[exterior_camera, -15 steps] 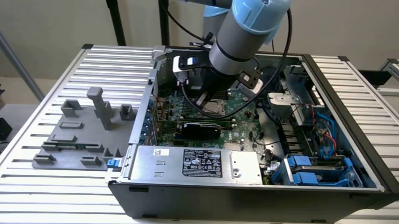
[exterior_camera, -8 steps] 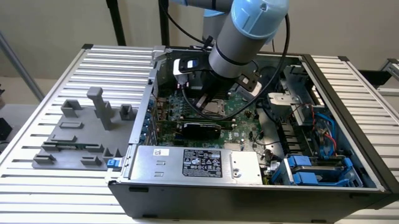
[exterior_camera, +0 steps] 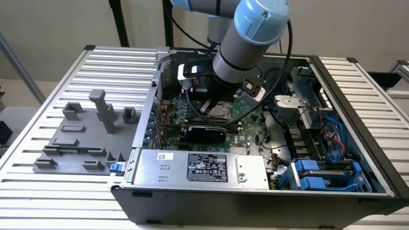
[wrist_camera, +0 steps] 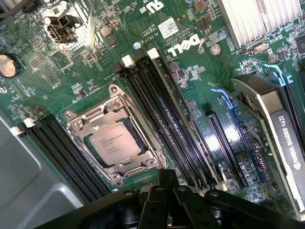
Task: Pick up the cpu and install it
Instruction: 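Install the second cpu locking lever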
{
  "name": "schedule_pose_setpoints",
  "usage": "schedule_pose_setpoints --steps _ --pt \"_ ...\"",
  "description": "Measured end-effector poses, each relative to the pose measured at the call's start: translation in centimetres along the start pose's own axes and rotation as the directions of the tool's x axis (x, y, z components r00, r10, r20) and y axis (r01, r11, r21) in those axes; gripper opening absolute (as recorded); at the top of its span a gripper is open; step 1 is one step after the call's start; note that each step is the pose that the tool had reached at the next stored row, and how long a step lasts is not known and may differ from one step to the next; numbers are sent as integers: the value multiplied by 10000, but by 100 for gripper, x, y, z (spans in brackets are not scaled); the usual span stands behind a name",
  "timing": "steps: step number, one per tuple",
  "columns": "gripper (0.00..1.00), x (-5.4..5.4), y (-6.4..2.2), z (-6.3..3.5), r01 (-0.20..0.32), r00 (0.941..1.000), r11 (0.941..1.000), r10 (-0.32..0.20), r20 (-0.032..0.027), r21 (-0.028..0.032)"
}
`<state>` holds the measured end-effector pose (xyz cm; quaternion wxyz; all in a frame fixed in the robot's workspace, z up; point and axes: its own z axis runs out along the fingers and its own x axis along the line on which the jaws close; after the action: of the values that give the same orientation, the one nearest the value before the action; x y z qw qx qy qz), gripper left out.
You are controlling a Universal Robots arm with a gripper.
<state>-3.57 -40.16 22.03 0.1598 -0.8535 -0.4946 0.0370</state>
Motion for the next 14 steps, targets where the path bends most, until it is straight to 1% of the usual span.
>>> schedule_pose_setpoints --steps 2,5,11,14 --pt "11 -5 0 28 -18 10000 10000 18 38 -25" --pt "11 -15 -5 60 -26 10000 10000 26 56 -39" --pt "11 -36 -24 98 -27 10000 10000 27 55 -38" --pt "11 -47 -27 127 -20 10000 10000 20 35 -39"
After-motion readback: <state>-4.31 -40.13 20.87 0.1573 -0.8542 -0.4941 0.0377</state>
